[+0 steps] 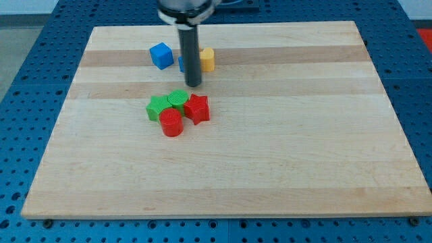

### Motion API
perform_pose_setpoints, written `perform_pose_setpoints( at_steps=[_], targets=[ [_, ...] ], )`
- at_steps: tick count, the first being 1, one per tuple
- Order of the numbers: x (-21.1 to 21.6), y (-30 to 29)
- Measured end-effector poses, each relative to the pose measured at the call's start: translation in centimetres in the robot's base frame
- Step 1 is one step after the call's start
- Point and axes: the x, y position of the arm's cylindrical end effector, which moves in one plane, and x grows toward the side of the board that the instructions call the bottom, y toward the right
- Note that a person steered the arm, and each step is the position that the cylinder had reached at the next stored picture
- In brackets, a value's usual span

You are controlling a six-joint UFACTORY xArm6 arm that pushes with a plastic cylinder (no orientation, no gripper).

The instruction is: Push the blue cube right a bit

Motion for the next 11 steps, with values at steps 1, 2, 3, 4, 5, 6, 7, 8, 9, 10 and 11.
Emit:
perform_pose_setpoints(
  at_steps=[1, 2, 3, 4, 5, 6, 7, 8, 9, 10, 11],
  targets=[
    [0.0, -3.8],
    [-0.4, -7.3],
    [-2.2, -9.7],
    [-4.6, -10.9],
    [-6.6, -11.6],
    [-7.9, -11.6],
    [-8.4, -10.8],
    [-7.9, -10.1],
    [-6.8, -9.4],
    [-6.7, -8.5],
    [-6.7, -6.9]
  ],
)
